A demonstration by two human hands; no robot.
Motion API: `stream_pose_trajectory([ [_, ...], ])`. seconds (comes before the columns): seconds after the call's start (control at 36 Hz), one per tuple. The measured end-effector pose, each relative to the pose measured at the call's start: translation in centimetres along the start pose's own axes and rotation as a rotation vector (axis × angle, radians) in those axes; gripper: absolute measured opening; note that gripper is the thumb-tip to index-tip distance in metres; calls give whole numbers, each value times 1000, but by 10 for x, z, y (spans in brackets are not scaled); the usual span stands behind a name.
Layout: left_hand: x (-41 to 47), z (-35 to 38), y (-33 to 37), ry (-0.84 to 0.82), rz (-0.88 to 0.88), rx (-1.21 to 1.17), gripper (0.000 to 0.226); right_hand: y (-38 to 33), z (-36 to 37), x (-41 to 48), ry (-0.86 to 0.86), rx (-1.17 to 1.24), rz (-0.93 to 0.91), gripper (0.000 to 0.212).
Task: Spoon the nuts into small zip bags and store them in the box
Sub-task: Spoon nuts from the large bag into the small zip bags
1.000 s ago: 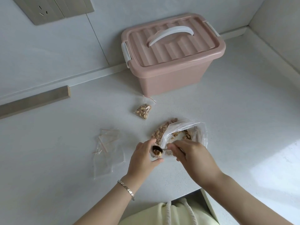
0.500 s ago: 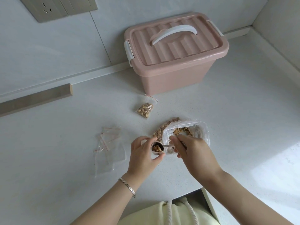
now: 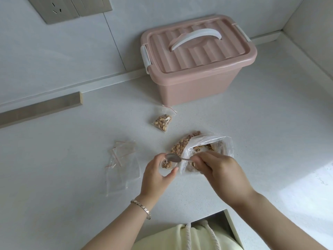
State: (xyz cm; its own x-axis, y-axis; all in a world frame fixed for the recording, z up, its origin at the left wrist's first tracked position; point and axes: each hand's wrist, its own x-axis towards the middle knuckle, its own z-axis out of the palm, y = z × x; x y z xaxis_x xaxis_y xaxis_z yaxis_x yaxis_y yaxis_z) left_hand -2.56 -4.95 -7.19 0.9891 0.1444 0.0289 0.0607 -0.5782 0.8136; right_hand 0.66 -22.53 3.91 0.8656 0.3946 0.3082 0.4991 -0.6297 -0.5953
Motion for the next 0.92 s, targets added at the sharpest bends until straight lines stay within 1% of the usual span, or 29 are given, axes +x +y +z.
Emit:
stream_pose_trajectory([
  [0.08,-4,-2,0,34,-14,-72,44,7,-8,-7,46,118,133,63],
  [0.14,-5,-4,6,90,2,-120,43,12,-16,-12,98,197,207,62],
  [0.19,-5,-4,10,140,24,-150,42,15,-24,-17,153,282,290,49],
  [0.25,-4,-4,11,148,35,-150,42,21,-30,-21,196,316,360,32],
  [0.28,-5,-3,12,131,31,-142,42,23,-33,-22,210,318,387,28],
  [0.39,-5,-2,11,58,-5,-116,39,32,-42,-27,214,262,494,28],
  [0.5,-3,-1,11,-20,-54,-108,45,51,-37,-35,155,134,597,32],
  [0.58,0,-1,10,-85,-90,-79,48,66,-27,-42,118,85,653,29],
  [0.69,1,-2,8,-146,-122,-32,54,72,-14,-51,86,121,676,27],
  [0.78,1,-3,10,-196,-137,-10,63,73,-8,-53,52,170,697,28],
  [0.86,1,-1,13,-230,-137,9,71,74,-4,-53,41,275,797,28],
  [0.92,1,0,14,-243,-140,15,74,75,1,-54,65,361,882,29],
])
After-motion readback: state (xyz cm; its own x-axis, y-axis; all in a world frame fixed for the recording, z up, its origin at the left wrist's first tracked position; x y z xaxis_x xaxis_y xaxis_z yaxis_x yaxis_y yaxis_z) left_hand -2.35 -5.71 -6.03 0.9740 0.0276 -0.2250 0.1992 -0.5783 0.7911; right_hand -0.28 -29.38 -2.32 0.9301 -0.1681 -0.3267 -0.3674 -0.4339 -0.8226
